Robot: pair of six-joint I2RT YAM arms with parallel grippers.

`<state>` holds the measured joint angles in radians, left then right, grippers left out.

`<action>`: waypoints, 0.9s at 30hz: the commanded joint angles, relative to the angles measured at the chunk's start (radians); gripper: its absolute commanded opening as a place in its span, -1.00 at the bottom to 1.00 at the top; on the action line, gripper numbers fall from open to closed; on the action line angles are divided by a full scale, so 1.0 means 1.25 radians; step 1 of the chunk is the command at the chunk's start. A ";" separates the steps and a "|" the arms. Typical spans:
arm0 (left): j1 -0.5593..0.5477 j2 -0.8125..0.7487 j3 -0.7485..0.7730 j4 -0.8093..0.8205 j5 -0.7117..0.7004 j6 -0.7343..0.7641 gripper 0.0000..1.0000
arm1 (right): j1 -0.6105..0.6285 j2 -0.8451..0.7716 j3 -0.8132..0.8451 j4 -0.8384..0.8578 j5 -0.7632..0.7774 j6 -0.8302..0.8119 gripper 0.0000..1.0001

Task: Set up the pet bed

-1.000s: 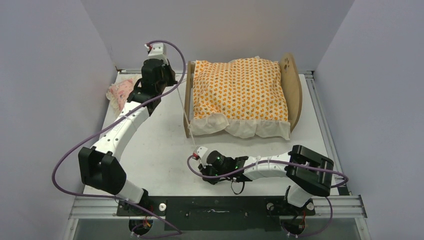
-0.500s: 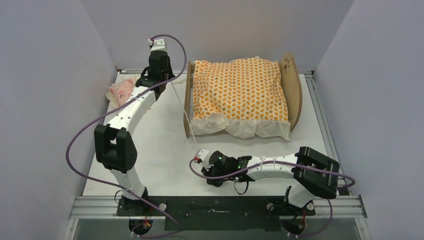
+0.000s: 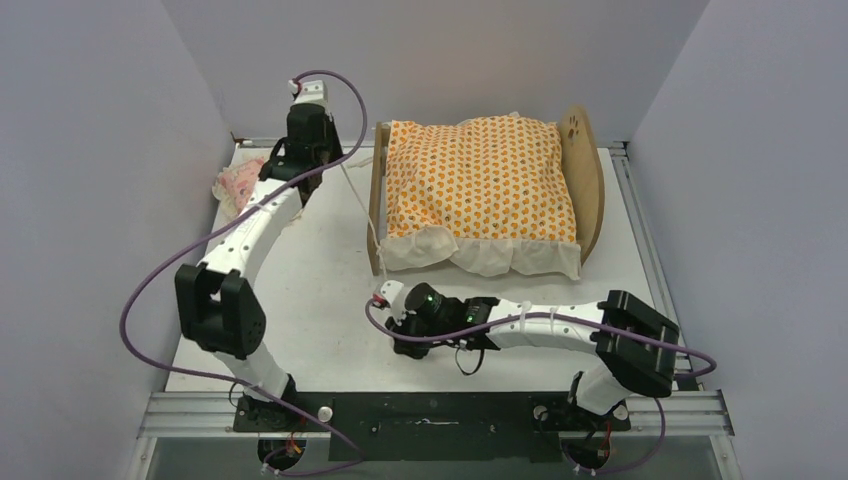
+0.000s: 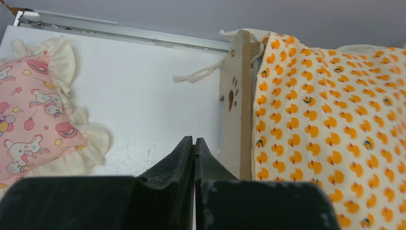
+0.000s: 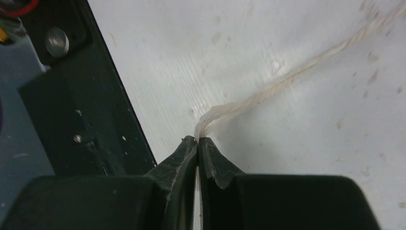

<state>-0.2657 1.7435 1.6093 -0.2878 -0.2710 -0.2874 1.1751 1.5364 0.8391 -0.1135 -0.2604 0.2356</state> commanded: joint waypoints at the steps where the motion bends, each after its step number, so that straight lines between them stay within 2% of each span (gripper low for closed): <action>1: 0.001 -0.196 -0.052 0.018 0.111 -0.028 -1.00 | -0.041 0.025 0.130 0.054 -0.015 -0.001 -0.89; 5: 0.000 -0.285 -0.156 -0.038 0.137 -0.052 -1.00 | -0.078 0.082 0.267 0.066 -0.035 -0.011 -0.89; 11: -0.001 -0.432 -0.338 -0.144 0.170 -0.168 -1.00 | -0.089 0.179 0.414 0.110 -0.108 -0.010 -0.89; 18: -0.002 -0.693 -0.525 -0.325 0.109 -0.245 -1.00 | -0.077 0.266 0.495 0.175 -0.145 0.030 -0.89; 19: -0.002 -0.734 -0.555 -0.342 0.090 -0.260 -0.92 | -0.075 0.277 0.508 0.166 -0.152 0.030 -0.88; 22: 0.001 -0.845 -0.655 -0.397 0.029 -0.299 -0.84 | -0.074 0.277 0.529 0.132 -0.174 0.023 -0.70; 23: 0.001 -0.874 -0.673 -0.418 0.017 -0.309 -0.84 | -0.077 0.264 0.529 0.111 -0.173 0.014 -0.59; 24: 0.001 -0.900 -0.685 -0.436 0.009 -0.316 -0.79 | -0.081 0.248 0.529 0.083 -0.169 0.004 -0.38; 27: 0.000 -0.965 -0.689 -0.464 -0.009 -0.336 -0.30 | -0.112 0.179 0.526 -0.017 -0.147 -0.034 -0.05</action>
<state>-0.2668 0.6052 0.7563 -0.7940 -0.2108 -0.6422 1.0737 1.8969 1.4521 -0.0277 -0.4438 0.2466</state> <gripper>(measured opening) 0.236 0.411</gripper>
